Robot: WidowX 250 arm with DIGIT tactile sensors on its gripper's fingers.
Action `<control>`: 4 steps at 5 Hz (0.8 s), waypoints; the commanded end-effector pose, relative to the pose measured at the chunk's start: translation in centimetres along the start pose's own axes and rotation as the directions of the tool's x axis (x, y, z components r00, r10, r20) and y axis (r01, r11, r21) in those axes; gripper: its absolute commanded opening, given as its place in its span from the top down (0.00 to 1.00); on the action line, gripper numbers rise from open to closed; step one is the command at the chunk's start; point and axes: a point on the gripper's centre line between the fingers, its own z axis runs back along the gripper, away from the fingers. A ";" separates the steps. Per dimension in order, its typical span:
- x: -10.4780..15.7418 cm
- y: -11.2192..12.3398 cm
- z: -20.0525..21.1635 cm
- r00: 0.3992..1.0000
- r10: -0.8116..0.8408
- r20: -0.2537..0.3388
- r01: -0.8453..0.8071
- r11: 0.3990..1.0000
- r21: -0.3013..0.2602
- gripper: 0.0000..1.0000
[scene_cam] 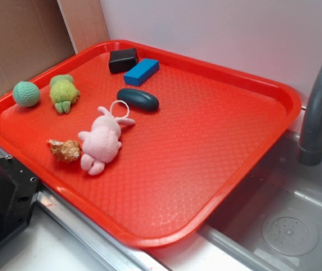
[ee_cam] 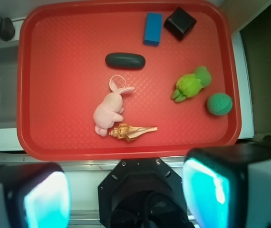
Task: Grab the pink bunny.
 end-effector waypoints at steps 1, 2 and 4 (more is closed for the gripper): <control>0.0 0.0 0.0 1.000 0.000 0.000 0.000 1.000 0.000 0.00; 2.6 -0.4 -4.1 0.974 0.226 -0.024 -0.225 0.974 0.025 0.00; 2.4 0.2 -10.2 0.822 0.570 0.014 -0.570 0.822 -0.001 0.00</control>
